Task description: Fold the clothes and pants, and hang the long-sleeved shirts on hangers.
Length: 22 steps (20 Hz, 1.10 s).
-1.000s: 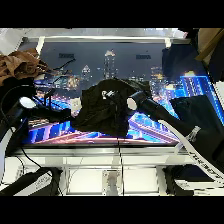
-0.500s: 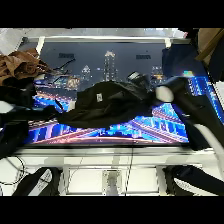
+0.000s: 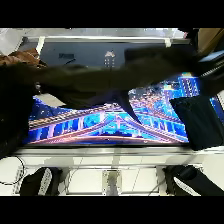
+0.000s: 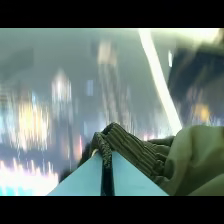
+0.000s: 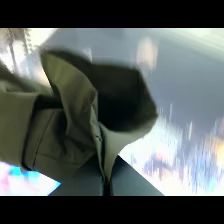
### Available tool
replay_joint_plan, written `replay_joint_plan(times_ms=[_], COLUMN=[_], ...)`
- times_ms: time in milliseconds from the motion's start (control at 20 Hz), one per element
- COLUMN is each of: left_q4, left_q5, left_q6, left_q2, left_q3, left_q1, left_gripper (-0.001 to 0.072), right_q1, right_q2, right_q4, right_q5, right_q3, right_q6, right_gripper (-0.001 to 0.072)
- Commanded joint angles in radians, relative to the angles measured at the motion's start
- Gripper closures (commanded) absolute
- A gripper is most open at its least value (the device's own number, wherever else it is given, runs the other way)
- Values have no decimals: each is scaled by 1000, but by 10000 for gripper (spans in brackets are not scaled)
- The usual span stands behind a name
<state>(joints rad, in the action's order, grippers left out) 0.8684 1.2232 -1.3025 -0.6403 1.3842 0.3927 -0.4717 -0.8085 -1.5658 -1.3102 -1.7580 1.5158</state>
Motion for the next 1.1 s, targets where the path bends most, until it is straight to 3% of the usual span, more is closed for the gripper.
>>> replay_joint_plan(times_ms=[0, 200, 400, 550, 750, 900, 1050], left_q4=[-7, -32, -31, -5, 190, 161, 142], left_q5=[-8, 10, 209, 205, -104, -394, -541], left_q6=[-66, -89, -127, -85, -77, -77, -48], left_q2=[-21, -50, -192, -344, -635, -818, -914], left_q3=[255, 351, 292, 147, 80, 81, 83], left_q1=[3, 3, 0, -43, -136, -183, -231], left_gripper=[697, 697, 697, 697, 696, 696, 696], right_q1=[2, 2, 13, 103, 237, 260, 259], right_q2=[-40, -104, -219, -383, -658, -833, -927], right_q4=[40, 71, -3, 32, 183, 278, 280], right_q5=[73, 69, -14, -25, 37, 152, 204], right_q3=[-260, -352, -194, -127, -123, -123, -123], right_q6=[-31, -44, -46, -61, -72, -154, -175], right_gripper=[711, 713, 713, 713, 713, 712, 712])
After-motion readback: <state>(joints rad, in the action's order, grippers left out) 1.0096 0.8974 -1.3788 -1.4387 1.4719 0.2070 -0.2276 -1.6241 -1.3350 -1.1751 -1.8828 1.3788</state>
